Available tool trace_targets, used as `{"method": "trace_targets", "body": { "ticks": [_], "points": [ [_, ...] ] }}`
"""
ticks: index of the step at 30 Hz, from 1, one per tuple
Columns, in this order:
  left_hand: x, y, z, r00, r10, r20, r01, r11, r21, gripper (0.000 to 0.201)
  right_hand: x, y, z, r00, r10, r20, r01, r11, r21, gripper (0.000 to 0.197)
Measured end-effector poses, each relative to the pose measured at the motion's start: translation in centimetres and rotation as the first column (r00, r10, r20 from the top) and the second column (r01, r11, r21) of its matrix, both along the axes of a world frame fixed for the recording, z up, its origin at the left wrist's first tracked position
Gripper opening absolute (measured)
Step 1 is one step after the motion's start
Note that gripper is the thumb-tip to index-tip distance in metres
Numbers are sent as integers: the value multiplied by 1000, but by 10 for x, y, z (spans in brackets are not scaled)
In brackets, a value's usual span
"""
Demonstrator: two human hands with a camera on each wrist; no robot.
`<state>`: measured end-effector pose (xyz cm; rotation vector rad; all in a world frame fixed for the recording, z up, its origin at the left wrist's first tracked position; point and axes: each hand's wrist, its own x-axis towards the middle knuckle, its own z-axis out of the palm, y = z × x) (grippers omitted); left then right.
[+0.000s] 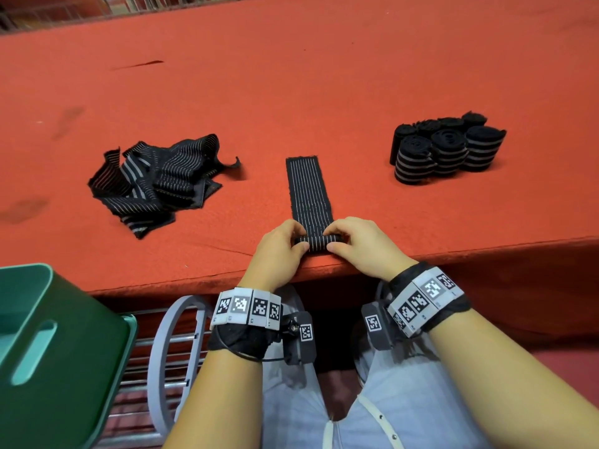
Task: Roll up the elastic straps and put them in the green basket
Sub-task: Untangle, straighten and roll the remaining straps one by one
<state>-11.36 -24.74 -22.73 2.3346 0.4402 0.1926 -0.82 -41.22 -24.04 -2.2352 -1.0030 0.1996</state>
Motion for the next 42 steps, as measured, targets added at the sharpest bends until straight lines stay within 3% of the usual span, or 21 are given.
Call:
{"method": "trace_targets", "body": {
  "ticks": [8,17,21,27,34,42],
  "points": [
    [-2,0,7,999,-7,-48,3,997,-71,10,-3,-6,12,988,6,-152,-11,999,-32,12],
    [2,0,0,998,61,4,-61,995,-73,5,-4,2,-2,996,-71,-62,72,997,6,4],
    [1,0,-5,998,49,40,-48,998,-35,13,-3,4,-7,993,-112,-28,112,994,9,6],
    [1,5,-7,1000,8,-8,-8,999,50,45,-6,6,-6,986,-155,-54,159,986,60,10],
    [0,6,-6,997,-67,30,61,985,161,36,-3,8,-4,983,-182,-38,183,983,9,9],
    [1,9,-6,998,-44,40,46,998,-39,28,-2,7,-1,986,-158,-43,157,987,-26,23]
  ]
}}
